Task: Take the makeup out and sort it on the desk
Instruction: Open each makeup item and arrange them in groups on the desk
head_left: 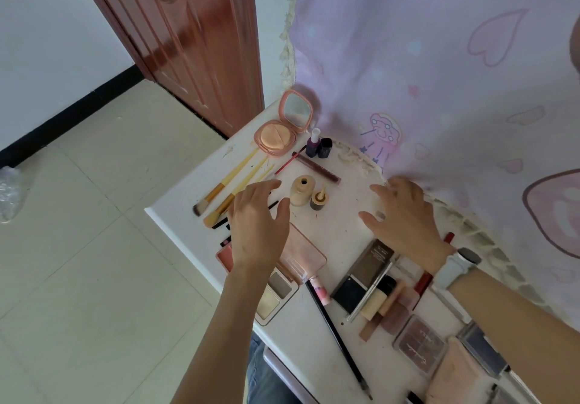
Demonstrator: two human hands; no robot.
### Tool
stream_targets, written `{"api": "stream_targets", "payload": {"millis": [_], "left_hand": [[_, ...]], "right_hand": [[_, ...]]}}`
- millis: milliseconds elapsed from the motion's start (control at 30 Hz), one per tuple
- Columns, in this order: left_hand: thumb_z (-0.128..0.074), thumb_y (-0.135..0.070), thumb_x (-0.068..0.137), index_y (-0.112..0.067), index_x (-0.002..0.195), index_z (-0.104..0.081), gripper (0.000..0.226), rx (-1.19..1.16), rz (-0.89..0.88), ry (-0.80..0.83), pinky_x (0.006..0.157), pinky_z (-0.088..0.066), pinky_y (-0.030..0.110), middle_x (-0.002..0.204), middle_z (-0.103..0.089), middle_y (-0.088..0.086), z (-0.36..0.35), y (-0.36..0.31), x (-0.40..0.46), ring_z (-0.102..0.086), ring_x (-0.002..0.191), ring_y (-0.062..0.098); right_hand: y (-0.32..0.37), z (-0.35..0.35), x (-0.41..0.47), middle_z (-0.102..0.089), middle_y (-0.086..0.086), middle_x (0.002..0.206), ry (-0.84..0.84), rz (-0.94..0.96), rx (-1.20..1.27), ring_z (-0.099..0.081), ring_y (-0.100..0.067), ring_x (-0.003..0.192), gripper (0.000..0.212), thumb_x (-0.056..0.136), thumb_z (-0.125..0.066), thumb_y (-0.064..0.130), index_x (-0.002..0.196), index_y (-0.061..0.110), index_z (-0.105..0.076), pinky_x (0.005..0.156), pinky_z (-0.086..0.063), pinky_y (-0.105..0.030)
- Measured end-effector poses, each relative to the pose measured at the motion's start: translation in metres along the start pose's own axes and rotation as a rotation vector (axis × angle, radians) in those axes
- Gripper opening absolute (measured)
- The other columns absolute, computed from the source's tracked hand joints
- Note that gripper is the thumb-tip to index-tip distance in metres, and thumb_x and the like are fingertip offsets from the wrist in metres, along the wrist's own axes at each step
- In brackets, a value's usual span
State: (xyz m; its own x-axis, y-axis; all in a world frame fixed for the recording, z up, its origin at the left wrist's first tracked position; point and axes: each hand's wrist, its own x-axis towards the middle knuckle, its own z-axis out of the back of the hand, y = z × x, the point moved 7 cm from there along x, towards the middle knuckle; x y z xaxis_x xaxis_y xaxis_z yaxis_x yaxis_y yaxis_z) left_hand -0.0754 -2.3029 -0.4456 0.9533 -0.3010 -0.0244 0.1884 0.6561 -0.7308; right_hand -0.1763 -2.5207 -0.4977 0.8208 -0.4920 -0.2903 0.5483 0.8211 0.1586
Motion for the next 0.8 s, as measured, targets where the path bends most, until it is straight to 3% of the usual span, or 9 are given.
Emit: {"api": "stream_targets", "payload": {"millis": [133, 233, 367, 500, 567, 667, 800], "left_hand": [[-0.061, -0.008, 0.086, -0.006, 0.113, -0.062, 0.027, -0.056, 0.009, -0.030, 0.096, -0.042, 0.047, 0.113, -0.063, 0.008, 0.002, -0.001, -0.013, -0.054, 0.111, 0.025], [-0.060, -0.006, 0.086, -0.006, 0.111, -0.063, 0.026, -0.075, -0.006, -0.076, 0.095, -0.044, 0.044, 0.110, -0.064, 0.007, 0.007, -0.003, -0.022, -0.056, 0.108, 0.022], [-0.058, -0.005, 0.087, -0.008, 0.109, -0.064, 0.023, -0.130, -0.014, -0.108, 0.086, -0.049, 0.030, 0.108, -0.064, 0.004, 0.010, -0.008, -0.030, -0.059, 0.101, 0.019], [-0.056, -0.006, 0.088, -0.010, 0.107, -0.063, 0.021, -0.187, -0.043, -0.061, 0.068, -0.042, 0.005, 0.101, -0.062, -0.003, 0.003, -0.020, -0.032, -0.057, 0.080, 0.002], [-0.055, -0.009, 0.090, -0.013, 0.107, -0.063, 0.019, -0.237, -0.015, -0.005, 0.065, -0.041, 0.000, 0.094, -0.061, -0.009, -0.005, -0.025, -0.033, -0.054, 0.074, -0.006], [-0.053, -0.018, 0.092, -0.026, 0.105, -0.058, 0.016, -0.374, 0.101, 0.199, 0.067, -0.044, 0.006, 0.091, -0.063, -0.013, -0.028, -0.033, -0.041, -0.059, 0.080, 0.000], [-0.050, -0.023, 0.093, -0.028, 0.098, -0.056, 0.009, -0.526, 0.253, 0.448, 0.074, -0.052, 0.025, 0.090, -0.066, -0.006, -0.058, -0.040, -0.058, -0.063, 0.078, 0.006]], "right_hand": [[0.002, -0.015, 0.004, -0.025, -0.011, 0.137, 0.068, -0.051, 0.035, -0.017, -0.033, 0.125, 0.046, 0.080, -0.059, 0.034, 0.120, 0.016, -0.045, 0.088, -0.043, -0.046], [0.004, -0.016, 0.005, -0.027, -0.012, 0.133, 0.096, -0.079, 0.063, -0.019, -0.034, 0.124, 0.037, 0.076, -0.059, 0.021, 0.108, 0.013, -0.044, 0.084, -0.040, -0.043], [0.006, -0.002, 0.000, -0.039, -0.010, 0.118, -0.013, -0.090, 0.232, -0.032, -0.030, 0.111, 0.022, 0.075, -0.053, 0.007, 0.091, 0.014, -0.039, 0.078, -0.036, -0.035], [0.002, 0.026, -0.016, -0.049, 0.005, 0.093, -0.126, -0.091, 0.650, -0.049, -0.015, 0.078, 0.025, 0.078, -0.053, 0.009, 0.096, 0.023, -0.045, 0.062, -0.037, -0.024], [-0.004, 0.032, -0.023, -0.053, 0.007, 0.096, -0.132, -0.189, 0.964, -0.052, -0.015, 0.081, 0.028, 0.080, -0.054, 0.008, 0.097, 0.030, -0.054, 0.062, -0.043, -0.024], [0.001, 0.022, -0.035, -0.059, -0.005, 0.102, -0.014, -0.375, 1.546, -0.059, -0.020, 0.083, 0.030, 0.085, -0.050, 0.003, 0.094, 0.028, -0.064, 0.054, -0.051, -0.023], [0.016, 0.015, -0.044, -0.065, -0.007, 0.104, 0.033, -0.366, 1.817, -0.063, -0.019, 0.084, 0.035, 0.089, -0.048, 0.003, 0.121, 0.015, -0.056, 0.059, -0.053, -0.026]]}}
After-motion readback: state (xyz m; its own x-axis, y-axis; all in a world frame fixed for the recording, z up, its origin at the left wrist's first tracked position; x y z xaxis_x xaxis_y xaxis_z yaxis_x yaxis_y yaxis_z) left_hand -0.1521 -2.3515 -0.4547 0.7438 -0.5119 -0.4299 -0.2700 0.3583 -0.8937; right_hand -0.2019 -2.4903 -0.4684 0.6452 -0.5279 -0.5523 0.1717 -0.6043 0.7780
